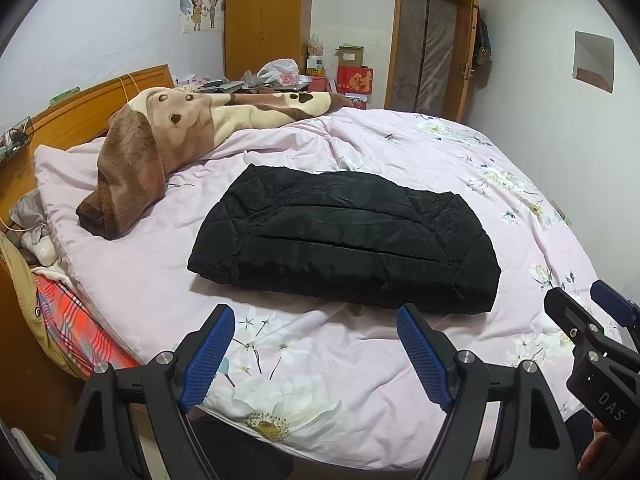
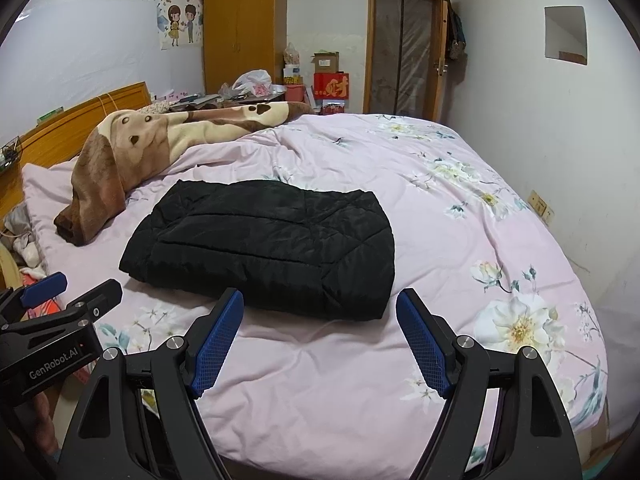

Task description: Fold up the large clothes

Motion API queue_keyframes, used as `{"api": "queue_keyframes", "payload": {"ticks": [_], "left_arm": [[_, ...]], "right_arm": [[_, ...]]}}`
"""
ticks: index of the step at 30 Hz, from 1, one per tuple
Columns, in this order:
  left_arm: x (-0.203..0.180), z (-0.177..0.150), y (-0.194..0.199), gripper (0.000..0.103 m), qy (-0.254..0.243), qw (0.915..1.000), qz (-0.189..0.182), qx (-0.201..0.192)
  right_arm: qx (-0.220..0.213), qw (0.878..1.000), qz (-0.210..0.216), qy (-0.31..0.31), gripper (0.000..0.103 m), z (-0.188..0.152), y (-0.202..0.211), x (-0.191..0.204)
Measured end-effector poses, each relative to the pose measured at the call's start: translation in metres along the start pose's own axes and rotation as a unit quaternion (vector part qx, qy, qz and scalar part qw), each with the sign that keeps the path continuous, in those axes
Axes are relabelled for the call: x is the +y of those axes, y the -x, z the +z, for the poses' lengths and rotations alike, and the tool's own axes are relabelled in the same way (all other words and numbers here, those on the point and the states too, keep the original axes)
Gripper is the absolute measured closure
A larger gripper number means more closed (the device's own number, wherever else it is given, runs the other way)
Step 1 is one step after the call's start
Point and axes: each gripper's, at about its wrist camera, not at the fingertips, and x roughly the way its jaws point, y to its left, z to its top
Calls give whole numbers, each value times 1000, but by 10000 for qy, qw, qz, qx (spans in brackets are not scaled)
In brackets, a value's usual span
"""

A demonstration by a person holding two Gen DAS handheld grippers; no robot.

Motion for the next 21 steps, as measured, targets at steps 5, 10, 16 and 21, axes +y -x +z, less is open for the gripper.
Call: {"api": "queue_keyframes", "payload": {"ticks": [5, 10, 16, 21], "left_arm": [[-3, -1, 1, 20, -18, 10000, -47, 4], [-4, 0, 0, 20, -21, 10000, -67, 8], [-7, -2, -1, 20, -28, 10000, -15, 32], [-7, -4, -2, 20, 17, 10000, -11, 19]], "right_arm": [[12, 10000, 10, 7, 24, -1, 1, 3], [28, 10000, 18, -4, 24, -1, 1, 4], [37, 10000, 52, -3, 24, -2, -1, 5], [57, 10000, 40, -5, 24, -3, -2, 5]]}}
